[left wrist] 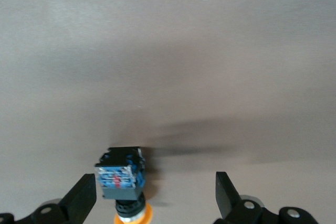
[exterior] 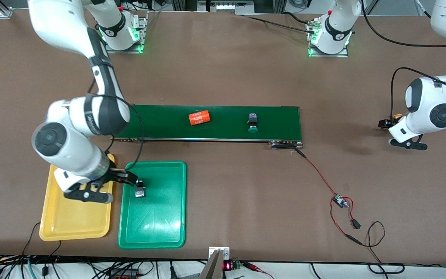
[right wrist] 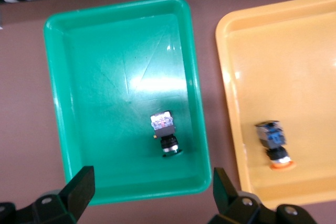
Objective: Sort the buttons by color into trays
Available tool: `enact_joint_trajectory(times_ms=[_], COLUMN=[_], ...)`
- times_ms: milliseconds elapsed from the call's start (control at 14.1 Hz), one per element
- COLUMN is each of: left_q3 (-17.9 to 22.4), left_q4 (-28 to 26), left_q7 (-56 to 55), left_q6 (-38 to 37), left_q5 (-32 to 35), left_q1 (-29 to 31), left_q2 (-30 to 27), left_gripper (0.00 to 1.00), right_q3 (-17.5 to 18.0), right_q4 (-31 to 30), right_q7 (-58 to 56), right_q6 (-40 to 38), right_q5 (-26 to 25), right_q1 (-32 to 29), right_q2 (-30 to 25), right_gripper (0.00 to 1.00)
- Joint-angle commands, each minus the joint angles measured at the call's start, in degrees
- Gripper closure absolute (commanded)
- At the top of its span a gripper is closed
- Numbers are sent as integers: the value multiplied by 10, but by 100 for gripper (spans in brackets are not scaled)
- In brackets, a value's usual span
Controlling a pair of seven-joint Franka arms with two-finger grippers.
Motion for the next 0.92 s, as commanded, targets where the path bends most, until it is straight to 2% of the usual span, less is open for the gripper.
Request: enact_joint_trajectory(times_ms=[0, 284, 354, 425, 496, 567, 709, 851], left_q3=[26, 36, 36, 36, 36, 36, 35, 28], left_q4=[6, 6, 6, 6, 4, 2, 5, 6], left_q7=[23, 22, 21, 22, 24, 24, 40, 48], left_q6=[19, 22, 22, 22, 19, 19, 12, 7], left_q5=[25, 24, 23, 24, 25, 25, 25, 24], left_q1=[1, 1, 3, 6, 10, 13, 10, 10], left_q2=[8, 36, 39, 41, 41, 41, 40, 28], left_gripper=[0, 1, 5, 20, 45, 50, 73, 78], right_q3=[-23, -33, -32, -32, -33, -32, -32, -31], right_q4=[-13, -28, -29, -29, -29, -29, -30, -38], right_q7=[10, 11, 5, 15, 15, 12, 14, 29], right_q6=[-60, -84, -89, -92, -92, -90, -94, -106], right_q5=[-6, -10, -10, -4, -3, -9, -21, -21], right_q1=[-1, 17, 17, 17, 17, 18, 32, 54], right_q2=[-50, -68, -68, -69, -69, -69, -69, -69], right_gripper=[0, 0, 0, 0, 0, 0, 0, 0])
